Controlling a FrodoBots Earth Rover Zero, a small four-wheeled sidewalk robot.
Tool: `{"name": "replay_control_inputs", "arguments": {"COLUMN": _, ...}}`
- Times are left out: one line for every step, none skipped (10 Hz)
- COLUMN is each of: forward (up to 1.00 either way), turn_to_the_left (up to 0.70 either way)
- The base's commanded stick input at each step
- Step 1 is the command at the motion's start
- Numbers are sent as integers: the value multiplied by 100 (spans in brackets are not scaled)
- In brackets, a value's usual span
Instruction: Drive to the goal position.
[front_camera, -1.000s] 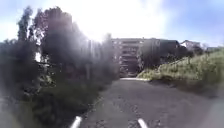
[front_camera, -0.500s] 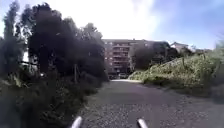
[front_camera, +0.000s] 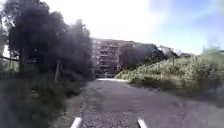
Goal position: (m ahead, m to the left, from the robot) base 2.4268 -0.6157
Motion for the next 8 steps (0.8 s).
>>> {"name": "replay_control_inputs", "arguments": {"forward": 70, "turn_to_the_left": 0}}
{"name": "replay_control_inputs", "arguments": {"forward": 70, "turn_to_the_left": 0}}
{"name": "replay_control_inputs", "arguments": {"forward": 60, "turn_to_the_left": 0}}
{"name": "replay_control_inputs", "arguments": {"forward": 51, "turn_to_the_left": 0}}
{"name": "replay_control_inputs", "arguments": {"forward": 47, "turn_to_the_left": 0}}
{"name": "replay_control_inputs", "arguments": {"forward": 47, "turn_to_the_left": 0}}
{"name": "replay_control_inputs", "arguments": {"forward": 43, "turn_to_the_left": 0}}
{"name": "replay_control_inputs", "arguments": {"forward": 42, "turn_to_the_left": 36}}
